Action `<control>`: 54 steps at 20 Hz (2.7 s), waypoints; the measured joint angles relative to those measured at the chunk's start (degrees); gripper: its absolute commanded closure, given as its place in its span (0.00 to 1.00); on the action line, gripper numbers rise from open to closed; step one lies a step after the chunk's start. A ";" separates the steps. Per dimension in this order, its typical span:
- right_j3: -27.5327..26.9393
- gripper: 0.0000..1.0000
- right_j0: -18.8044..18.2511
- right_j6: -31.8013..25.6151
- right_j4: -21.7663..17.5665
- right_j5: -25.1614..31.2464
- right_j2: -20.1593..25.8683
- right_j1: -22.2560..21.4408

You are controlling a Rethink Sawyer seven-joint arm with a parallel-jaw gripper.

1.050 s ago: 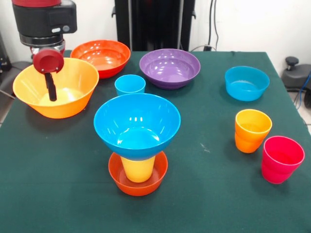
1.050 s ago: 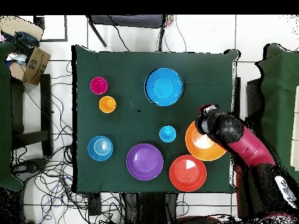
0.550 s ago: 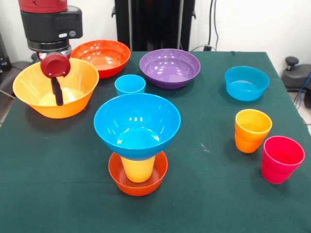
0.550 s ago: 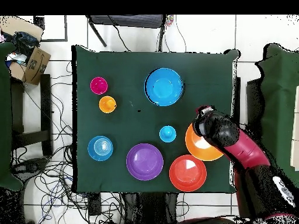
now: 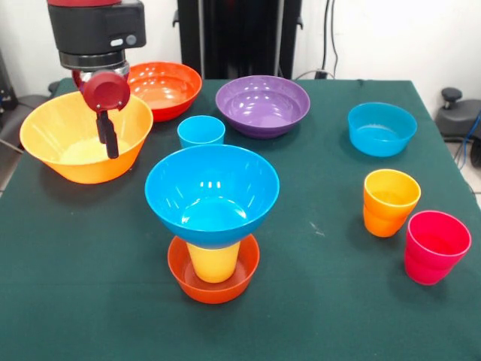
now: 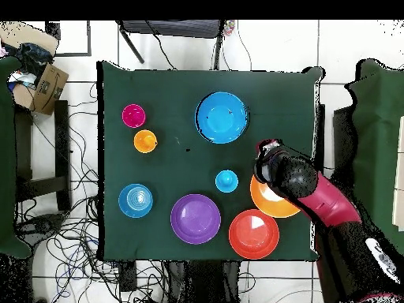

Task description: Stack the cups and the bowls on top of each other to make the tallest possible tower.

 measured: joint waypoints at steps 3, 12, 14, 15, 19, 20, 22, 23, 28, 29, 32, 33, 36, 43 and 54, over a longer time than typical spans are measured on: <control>0.03 0.00 -0.42 0.00 0.00 0.00 0.87 -0.47; 0.09 0.00 -2.29 0.00 -1.45 0.00 3.13 -1.39; 0.09 0.00 -2.44 0.00 -1.98 0.00 3.30 -1.40; 0.09 0.00 -2.43 0.00 -2.09 0.00 3.32 -1.39; 0.08 0.00 -2.42 0.00 -2.65 0.00 3.41 -1.31; 0.09 0.00 -2.42 0.00 -2.87 0.00 3.41 -1.25; 0.09 0.00 -2.42 0.00 -3.08 0.00 3.41 -1.18; 0.08 0.00 -2.42 0.00 -3.19 0.00 3.41 -1.15; 0.08 0.00 -2.22 0.00 -4.28 0.00 3.40 -0.84; 0.08 0.00 -2.15 0.00 -4.47 0.00 3.40 -0.83; 0.09 0.00 -1.90 0.00 -4.99 -0.08 3.39 -0.75; 0.08 0.00 -1.84 0.00 -5.16 -0.15 3.39 -0.71; 0.07 0.00 -1.76 0.00 -6.01 -1.50 3.36 -0.12; 0.17 0.00 -1.76 0.00 -7.42 -5.50 3.33 2.26; 0.30 0.00 -1.42 0.00 -8.71 -7.98 2.81 4.71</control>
